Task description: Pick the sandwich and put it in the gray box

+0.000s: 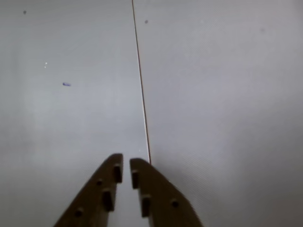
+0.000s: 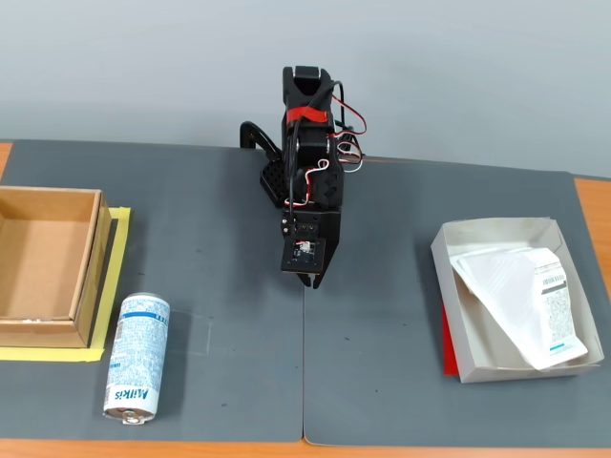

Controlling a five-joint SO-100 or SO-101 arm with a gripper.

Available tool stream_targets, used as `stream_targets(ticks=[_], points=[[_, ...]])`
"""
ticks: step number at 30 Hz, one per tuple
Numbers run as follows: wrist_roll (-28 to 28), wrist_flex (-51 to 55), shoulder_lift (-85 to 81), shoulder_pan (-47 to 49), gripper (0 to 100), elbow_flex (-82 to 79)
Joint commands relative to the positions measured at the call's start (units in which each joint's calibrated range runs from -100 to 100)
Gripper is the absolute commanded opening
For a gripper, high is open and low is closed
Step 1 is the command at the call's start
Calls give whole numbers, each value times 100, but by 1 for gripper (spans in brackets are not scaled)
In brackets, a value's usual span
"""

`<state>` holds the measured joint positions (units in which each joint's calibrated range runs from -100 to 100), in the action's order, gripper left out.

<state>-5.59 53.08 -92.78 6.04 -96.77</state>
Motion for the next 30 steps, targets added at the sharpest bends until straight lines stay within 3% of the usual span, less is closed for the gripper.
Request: stream_targets(ticks=[1, 30], points=[[25, 5, -247, 34, 2, -34], [4, -30, -646, -26, 2, -224]])
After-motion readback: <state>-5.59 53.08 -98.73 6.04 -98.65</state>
